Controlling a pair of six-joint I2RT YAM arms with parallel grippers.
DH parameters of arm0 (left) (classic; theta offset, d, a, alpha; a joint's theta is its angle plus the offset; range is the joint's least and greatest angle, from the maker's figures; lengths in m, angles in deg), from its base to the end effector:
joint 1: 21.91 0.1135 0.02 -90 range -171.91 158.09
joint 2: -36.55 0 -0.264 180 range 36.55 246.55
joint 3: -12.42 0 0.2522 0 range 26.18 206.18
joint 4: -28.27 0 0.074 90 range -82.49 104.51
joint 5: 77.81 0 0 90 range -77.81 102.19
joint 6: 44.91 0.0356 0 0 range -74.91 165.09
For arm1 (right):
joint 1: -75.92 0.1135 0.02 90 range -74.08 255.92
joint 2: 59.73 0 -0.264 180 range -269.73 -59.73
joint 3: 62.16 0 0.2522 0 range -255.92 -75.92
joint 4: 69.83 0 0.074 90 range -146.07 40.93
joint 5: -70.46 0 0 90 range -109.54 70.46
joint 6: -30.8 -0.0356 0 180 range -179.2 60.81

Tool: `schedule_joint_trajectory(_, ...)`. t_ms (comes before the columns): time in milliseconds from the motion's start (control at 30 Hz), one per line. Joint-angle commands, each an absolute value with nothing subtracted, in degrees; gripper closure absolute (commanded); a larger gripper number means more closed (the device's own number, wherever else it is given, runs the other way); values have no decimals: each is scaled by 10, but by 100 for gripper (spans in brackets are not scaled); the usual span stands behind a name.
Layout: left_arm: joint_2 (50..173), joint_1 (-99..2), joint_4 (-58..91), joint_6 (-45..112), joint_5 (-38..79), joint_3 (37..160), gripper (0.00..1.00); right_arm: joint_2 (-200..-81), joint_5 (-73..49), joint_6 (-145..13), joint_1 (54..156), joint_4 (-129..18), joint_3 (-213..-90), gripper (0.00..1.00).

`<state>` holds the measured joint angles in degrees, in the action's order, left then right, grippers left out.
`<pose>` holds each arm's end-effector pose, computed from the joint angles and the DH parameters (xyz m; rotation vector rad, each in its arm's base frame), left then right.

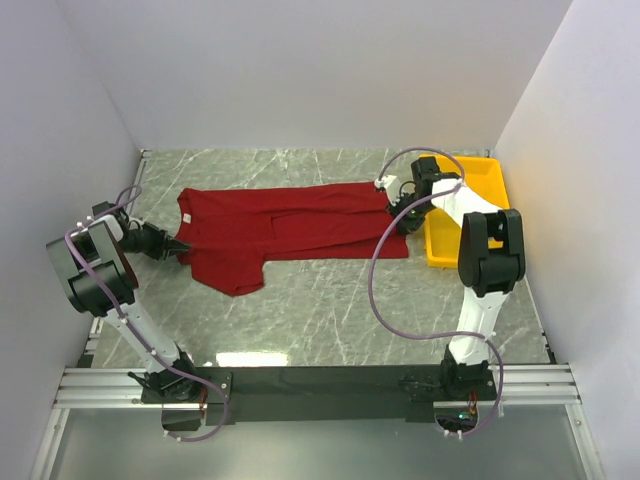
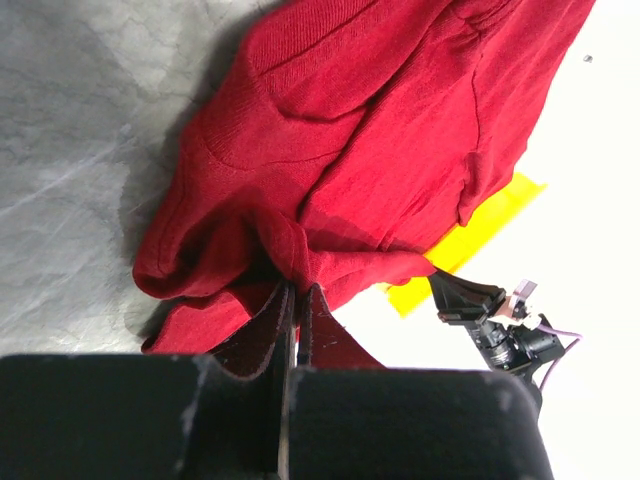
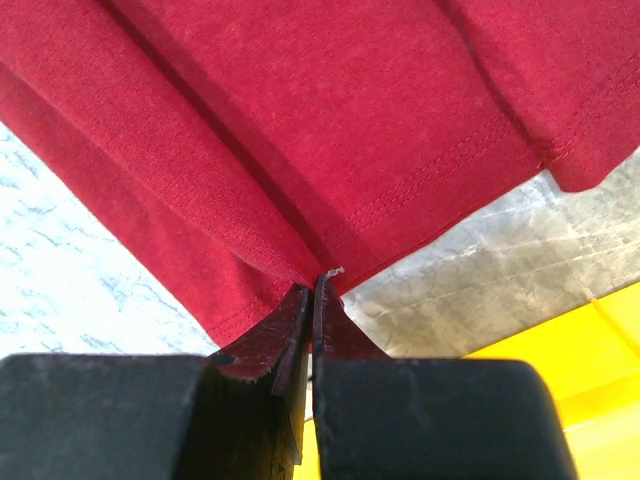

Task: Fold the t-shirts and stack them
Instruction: Fold the tshirt

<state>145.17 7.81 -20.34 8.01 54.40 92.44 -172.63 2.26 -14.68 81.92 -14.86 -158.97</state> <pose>0.3140 0.1517 0.1451 -1.4257 2.3801 -1.0876 0.3962 0.0549 0.1855 -1.2248 2.3935 0.3407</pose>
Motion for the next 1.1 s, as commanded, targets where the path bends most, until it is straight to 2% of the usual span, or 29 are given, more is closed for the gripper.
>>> schedule_joint_trajectory(0, 1454, 82, -192, 87, 549, 939, 99, -1729, 12, -157, 822, -159, -1621, 98)
schedule_joint_trajectory(333, 1464, 81, -199, 90, 546, 955, 99, -1744, 1, -172, 829, -171, -1643, 97)
schedule_joint_trajectory(367, 1467, 82, -199, 90, 545, 956, 99, -1745, 0, -174, 830, -171, -1643, 95)
schedule_joint_trajectory(433, 1469, 82, -198, 90, 547, 959, 99, -1749, -5, -176, 831, -172, -1646, 84)
schedule_joint_trajectory(533, 1470, 82, -193, 82, 553, 962, 95, -1750, -14, -187, 830, -178, -1647, 74)
schedule_joint_trajectory(700, 1457, 81, -186, 70, 561, 980, 77, -1731, -30, -251, 831, -208, -1655, 66)
schedule_joint_trajectory(733, 1451, 81, -187, 70, 557, 984, 74, -1728, -29, -261, 830, -210, -1659, 66)
schedule_joint_trajectory(767, 1449, 81, -186, 70, 559, 987, 66, -1728, -28, -277, 831, -212, -1666, 66)
schedule_joint_trajectory(867, 1444, 81, -185, 68, 564, 998, 56, -1727, -34, -307, 831, -215, -1683, 66)
schedule_joint_trajectory(1067, 1424, 81, -202, 98, 516, 1023, 53, -1711, -29, -345, 833, -216, -1696, 61)
